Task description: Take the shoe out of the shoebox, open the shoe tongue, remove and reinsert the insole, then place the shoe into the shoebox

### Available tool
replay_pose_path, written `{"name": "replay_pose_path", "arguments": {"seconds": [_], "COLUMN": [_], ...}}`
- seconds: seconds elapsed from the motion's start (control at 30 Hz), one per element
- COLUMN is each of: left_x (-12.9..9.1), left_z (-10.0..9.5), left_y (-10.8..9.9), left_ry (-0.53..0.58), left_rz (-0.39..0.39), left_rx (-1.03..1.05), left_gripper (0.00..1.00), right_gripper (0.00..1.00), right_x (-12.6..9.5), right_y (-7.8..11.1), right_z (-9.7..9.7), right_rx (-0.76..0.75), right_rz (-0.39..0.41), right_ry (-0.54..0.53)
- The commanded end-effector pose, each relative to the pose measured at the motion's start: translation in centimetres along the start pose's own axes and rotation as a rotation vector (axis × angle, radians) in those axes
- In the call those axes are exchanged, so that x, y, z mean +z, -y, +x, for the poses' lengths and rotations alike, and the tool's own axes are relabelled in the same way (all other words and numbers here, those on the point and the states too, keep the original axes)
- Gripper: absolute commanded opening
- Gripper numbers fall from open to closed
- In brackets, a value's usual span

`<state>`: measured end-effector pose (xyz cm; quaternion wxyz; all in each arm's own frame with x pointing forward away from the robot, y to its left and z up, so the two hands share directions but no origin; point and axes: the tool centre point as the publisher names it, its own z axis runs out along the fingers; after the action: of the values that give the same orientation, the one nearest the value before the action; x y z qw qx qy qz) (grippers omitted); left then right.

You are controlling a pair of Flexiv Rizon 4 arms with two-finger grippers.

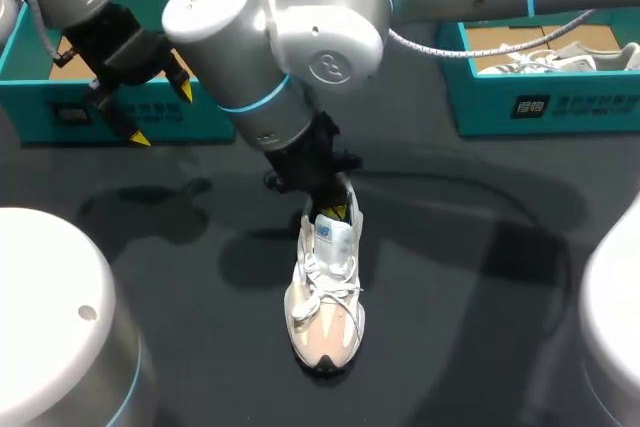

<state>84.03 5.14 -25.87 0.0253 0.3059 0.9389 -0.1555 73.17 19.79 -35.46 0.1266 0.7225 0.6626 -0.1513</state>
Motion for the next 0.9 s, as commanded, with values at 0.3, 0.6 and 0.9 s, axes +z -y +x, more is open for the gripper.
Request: {"name": "replay_pose_path", "arguments": {"seconds": [0.3, 0.6, 0.9], "left_x": [0.0, 0.0, 0.0], "left_z": [0.0, 0.0, 0.0], "left_y": [0.0, 0.0, 0.0], "left_ry": [-0.001, -0.001, -0.001], "left_rz": [-0.003, -0.003, -0.003], "left_rx": [0.0, 0.0, 0.0], "left_gripper": [1.0, 1.0, 1.0], "right_gripper": [0.0, 0.0, 0.0], "right_x": [3.6, 0.5, 1.1], "right_y": [-0.5, 0.3, 0.2], "right_z": [1.1, 0.2, 0.5], "right_rx": [0.416, 0.43, 0.437], "right_rz": [0.059, 0.009, 0.012], "right_ry": [-0.036, -0.076, -0.135]}}
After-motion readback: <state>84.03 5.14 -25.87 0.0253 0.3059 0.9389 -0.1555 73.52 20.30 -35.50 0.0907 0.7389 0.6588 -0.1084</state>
